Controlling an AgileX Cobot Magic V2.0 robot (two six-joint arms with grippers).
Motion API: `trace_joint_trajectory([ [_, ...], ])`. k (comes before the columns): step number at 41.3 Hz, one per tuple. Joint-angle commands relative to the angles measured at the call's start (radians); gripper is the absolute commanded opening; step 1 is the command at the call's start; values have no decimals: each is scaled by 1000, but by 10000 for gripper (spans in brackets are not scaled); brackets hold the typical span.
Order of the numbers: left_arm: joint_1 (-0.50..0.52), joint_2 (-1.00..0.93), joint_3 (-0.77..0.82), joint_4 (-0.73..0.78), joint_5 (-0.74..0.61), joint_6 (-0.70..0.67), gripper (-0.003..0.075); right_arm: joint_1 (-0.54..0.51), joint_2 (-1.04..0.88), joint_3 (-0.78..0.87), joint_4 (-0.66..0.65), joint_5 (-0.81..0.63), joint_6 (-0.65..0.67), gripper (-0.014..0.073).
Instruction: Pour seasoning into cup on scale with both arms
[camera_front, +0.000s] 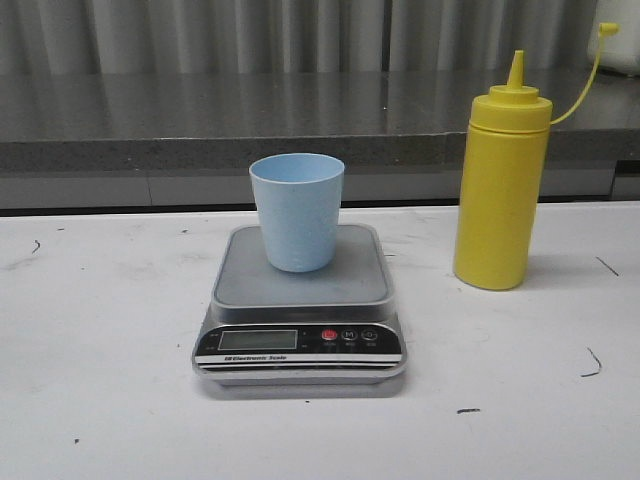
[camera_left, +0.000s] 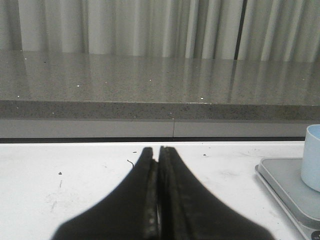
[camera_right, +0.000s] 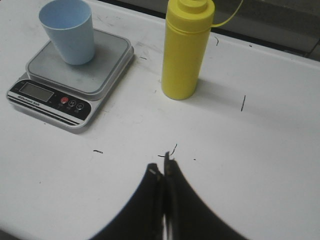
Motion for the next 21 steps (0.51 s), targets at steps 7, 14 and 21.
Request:
trace_joint_trajectory([
  [7,3,-18,24,1,-75,-13,-20,-134,-188,222,-47,-413,0,-117],
  [14,3,-18,24,1,-75,-13,-20,-213,-341,455,-42,-665,0,-117],
  [21,3,-18,24,1,-75,-13,-20,-259,-421,587,-32,-782,0,-117],
])
